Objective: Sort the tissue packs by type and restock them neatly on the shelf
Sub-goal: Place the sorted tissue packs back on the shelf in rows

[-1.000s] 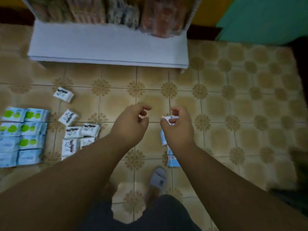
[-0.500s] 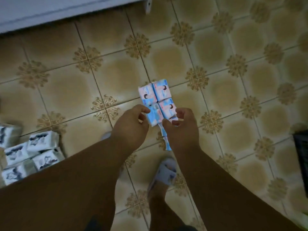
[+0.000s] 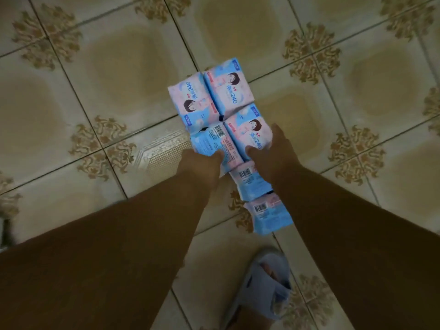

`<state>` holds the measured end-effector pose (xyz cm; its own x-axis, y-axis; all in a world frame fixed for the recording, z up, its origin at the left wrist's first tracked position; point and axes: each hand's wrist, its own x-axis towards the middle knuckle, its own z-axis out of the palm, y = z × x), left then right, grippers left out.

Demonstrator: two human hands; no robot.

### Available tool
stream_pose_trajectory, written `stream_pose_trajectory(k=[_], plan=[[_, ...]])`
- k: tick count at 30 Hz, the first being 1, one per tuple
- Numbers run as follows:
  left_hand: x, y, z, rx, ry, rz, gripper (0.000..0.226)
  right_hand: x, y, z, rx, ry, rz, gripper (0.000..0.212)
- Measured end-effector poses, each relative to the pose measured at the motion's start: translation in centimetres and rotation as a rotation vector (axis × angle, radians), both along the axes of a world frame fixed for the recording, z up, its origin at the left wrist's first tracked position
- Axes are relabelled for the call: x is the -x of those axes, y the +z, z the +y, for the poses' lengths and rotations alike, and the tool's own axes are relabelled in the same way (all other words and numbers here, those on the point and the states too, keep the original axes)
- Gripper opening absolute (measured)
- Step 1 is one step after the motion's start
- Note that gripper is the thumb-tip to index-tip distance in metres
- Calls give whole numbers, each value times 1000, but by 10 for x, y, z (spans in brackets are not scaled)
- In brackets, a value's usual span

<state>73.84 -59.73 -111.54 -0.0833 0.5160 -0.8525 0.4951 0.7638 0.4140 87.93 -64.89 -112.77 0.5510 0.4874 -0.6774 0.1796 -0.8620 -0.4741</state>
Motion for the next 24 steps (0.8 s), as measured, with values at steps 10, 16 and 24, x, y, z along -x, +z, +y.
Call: stream_pose_trajectory(k=[10,16,24], plan=[[-10,22,8,151,164,-140,3,-7,21,24,94,48,-64,30],[-22,34,10,115,168,-108,53,-8,33,12,171,203,-255,66],[-48,-51,9,42,225,-117,93,-26,-24,35,10,338,-316,77]])
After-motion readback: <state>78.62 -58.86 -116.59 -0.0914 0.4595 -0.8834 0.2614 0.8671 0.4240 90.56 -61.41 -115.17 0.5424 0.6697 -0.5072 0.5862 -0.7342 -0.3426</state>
